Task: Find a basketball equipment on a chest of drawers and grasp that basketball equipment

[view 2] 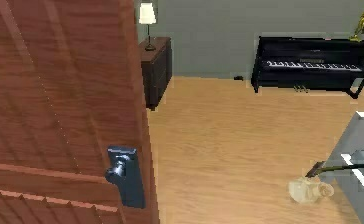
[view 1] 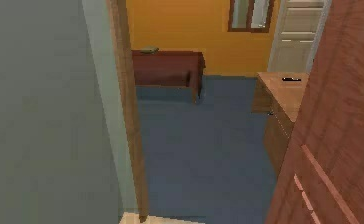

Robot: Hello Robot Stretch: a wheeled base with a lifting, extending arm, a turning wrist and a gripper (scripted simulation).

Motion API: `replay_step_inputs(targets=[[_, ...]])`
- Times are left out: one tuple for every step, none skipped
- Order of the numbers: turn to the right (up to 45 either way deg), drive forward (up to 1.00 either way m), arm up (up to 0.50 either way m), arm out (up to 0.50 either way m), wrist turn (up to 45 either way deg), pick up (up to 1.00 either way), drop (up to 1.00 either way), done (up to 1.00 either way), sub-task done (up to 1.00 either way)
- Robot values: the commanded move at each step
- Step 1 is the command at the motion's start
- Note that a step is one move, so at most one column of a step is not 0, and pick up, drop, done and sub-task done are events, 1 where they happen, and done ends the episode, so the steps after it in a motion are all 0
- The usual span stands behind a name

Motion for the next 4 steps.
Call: replay_step_inputs(targets=[[0.0,0.15,0.0,0.0,0.0,0.0,0.0,0.0,0.0],[12.0,0.0,0.0,0.0,0.0,0.0,0.0,0.0,0.0],[0.0,1.0,0.0,0.0,0.0,0.0,0.0,0.0,0.0],[0.0,1.0,0.0,0.0,0.0,0.0,0.0,0.0,0.0]])
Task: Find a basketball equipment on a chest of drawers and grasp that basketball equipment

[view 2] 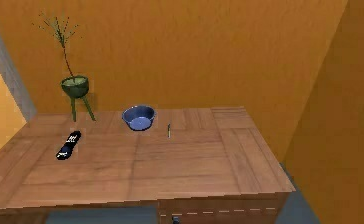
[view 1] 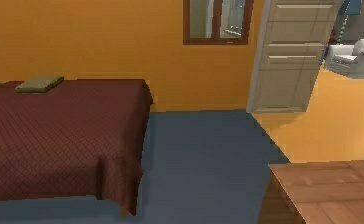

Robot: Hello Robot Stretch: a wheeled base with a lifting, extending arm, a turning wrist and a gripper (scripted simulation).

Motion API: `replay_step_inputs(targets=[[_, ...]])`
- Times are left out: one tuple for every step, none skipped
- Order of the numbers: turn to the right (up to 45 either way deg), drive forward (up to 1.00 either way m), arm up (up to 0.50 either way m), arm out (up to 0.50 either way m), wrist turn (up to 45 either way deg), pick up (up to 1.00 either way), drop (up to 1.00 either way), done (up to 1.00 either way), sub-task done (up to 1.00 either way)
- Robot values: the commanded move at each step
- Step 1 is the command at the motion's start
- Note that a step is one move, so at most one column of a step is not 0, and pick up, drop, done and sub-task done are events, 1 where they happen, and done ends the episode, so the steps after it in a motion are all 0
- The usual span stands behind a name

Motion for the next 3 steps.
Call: replay_step_inputs(targets=[[3.0,0.0,0.0,0.0,0.0,0.0,0.0,0.0,0.0],[0.0,1.0,0.0,0.0,0.0,0.0,0.0,0.0,0.0],[42.0,0.0,0.0,0.0,0.0,0.0,0.0,0.0,0.0]])
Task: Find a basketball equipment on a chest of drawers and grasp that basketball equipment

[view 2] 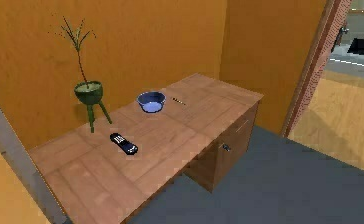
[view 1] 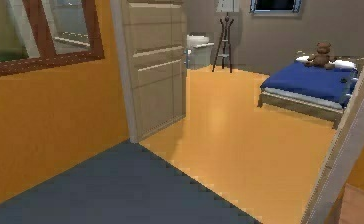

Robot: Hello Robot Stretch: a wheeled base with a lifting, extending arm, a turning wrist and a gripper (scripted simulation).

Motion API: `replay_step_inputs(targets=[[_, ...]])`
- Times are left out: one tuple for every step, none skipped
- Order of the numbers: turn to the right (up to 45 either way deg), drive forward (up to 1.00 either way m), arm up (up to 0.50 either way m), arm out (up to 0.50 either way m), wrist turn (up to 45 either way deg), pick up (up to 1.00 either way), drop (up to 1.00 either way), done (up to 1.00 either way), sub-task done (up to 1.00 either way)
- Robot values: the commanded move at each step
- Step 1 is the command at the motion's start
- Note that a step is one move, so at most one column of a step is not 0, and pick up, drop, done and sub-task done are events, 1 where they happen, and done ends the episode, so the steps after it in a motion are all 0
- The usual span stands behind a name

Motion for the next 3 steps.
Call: replay_step_inputs(targets=[[0.0,0.05,0.0,0.0,0.0,0.0,0.0,0.0,0.0],[12.0,0.0,0.0,0.0,0.0,0.0,0.0,0.0,0.0],[0.0,1.0,0.0,0.0,0.0,0.0,0.0,0.0,0.0]])
